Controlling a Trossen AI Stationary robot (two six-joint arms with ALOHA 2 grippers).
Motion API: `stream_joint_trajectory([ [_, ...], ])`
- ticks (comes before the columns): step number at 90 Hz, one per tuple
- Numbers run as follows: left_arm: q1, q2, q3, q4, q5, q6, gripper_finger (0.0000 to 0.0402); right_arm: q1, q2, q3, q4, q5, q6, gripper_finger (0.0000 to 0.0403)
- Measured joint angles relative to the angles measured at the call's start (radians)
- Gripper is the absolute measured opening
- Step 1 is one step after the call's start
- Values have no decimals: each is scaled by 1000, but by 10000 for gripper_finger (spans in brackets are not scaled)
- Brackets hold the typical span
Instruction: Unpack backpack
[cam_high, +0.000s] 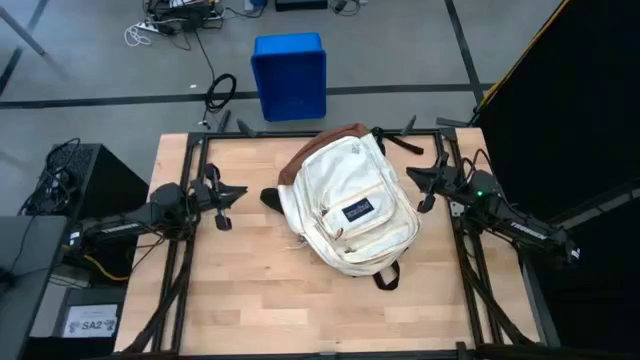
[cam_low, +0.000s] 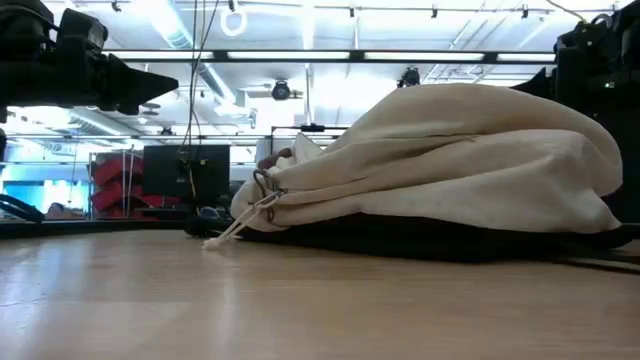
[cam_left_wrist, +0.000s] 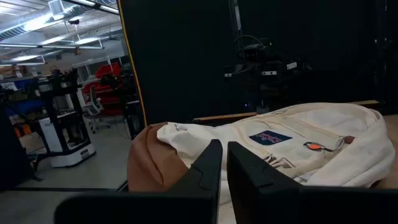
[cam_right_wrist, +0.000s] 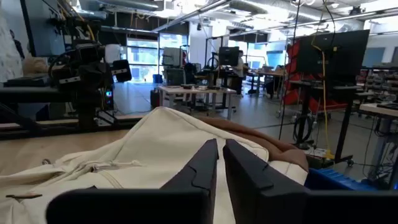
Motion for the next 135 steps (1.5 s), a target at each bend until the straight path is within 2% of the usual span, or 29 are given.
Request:
stream_joint_trajectory([
  [107, 0, 0, 0, 4, 0, 0, 1, 0, 0, 0, 0, 0, 0, 4],
  [120, 0, -1, 0, 113, 0, -8, 1, 0, 0, 0, 0, 0, 0, 1],
  [135, -1, 0, 0, 234, 2, -115, 1, 0, 0, 0, 0, 0, 0, 8],
])
